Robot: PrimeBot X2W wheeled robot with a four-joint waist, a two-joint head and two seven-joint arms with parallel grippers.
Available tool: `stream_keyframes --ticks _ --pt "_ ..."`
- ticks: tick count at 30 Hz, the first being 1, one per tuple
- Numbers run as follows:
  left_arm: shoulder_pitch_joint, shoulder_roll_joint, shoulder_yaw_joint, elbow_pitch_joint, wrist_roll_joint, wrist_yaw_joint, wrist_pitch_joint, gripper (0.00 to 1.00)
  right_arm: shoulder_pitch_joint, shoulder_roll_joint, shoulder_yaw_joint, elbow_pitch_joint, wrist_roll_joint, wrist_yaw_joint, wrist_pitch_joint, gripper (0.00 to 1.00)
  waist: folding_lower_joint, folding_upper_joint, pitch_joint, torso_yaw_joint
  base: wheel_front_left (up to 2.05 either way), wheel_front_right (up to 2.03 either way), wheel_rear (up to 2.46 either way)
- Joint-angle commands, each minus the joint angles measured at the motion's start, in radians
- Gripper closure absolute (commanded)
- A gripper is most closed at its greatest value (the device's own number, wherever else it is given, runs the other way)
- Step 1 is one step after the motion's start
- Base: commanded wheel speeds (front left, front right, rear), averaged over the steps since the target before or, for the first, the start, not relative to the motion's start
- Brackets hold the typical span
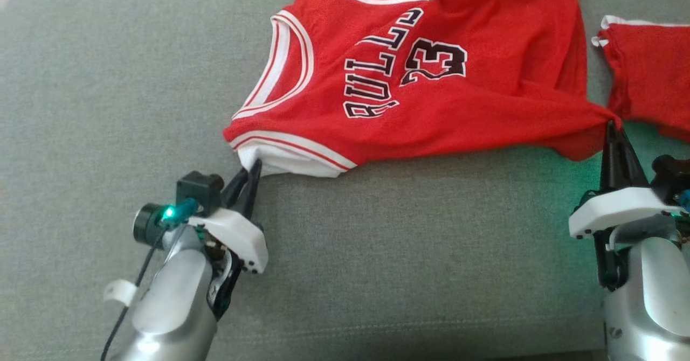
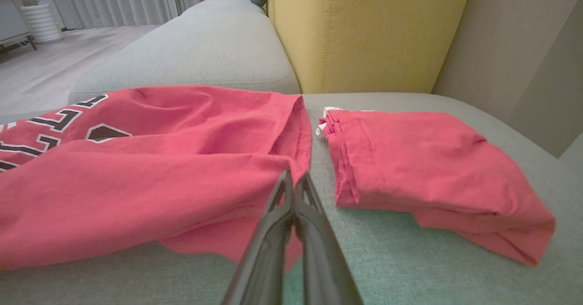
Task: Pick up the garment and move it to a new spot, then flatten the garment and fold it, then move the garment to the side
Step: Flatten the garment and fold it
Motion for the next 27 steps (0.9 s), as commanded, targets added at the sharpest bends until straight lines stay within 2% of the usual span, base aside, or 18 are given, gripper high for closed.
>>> stream_keyframes --ticks 1,9,13,14,20,27 --pt "-0.024 0.02 0.035 -0.05 -0.01 -0.003 -0.012 1.0 -0.037 -0.004 0.021 -0.03 -0.008 0.004 0.002 1.0 -0.0001 0.0 -0.011 0.005 0.0 0.0 0.0" --pt "0.003 0.014 0.127 -0.316 -0.142 -0.026 -0.011 1.0 -0.072 -0.008 0.071 -0.082 -0.055 0.004 0.016 1.0 -0.0001 0.0 -0.067 0.011 0.0 0.0 0.0" --pt "-0.033 0.016 0.178 -0.503 -0.222 -0.029 0.03 1.0 -0.123 -0.048 0.138 -0.158 -0.047 0.004 0.043 1.0 -0.0001 0.0 -0.095 0.002 0.0 0.0 0.0" --pt "-0.062 0.017 0.201 -0.597 -0.254 -0.023 0.063 1.0 -0.156 -0.082 0.187 -0.202 -0.029 0.004 0.061 1.0 -0.0001 0.0 -0.109 -0.005 0.0 0.0 0.0" --pt "-0.174 0.002 0.266 -0.819 -0.347 0.036 0.152 1.0 -0.285 -0.163 0.284 -0.329 0.061 0.004 0.112 1.0 -0.0001 0.0 -0.149 -0.026 0.0 0.0 0.0" --pt "-0.259 -0.009 0.315 -0.962 -0.379 0.124 0.188 1.0 -0.356 -0.19 0.335 -0.44 0.108 0.004 0.157 1.0 -0.0001 0.0 -0.201 -0.04 0.0 0.0 0.0"
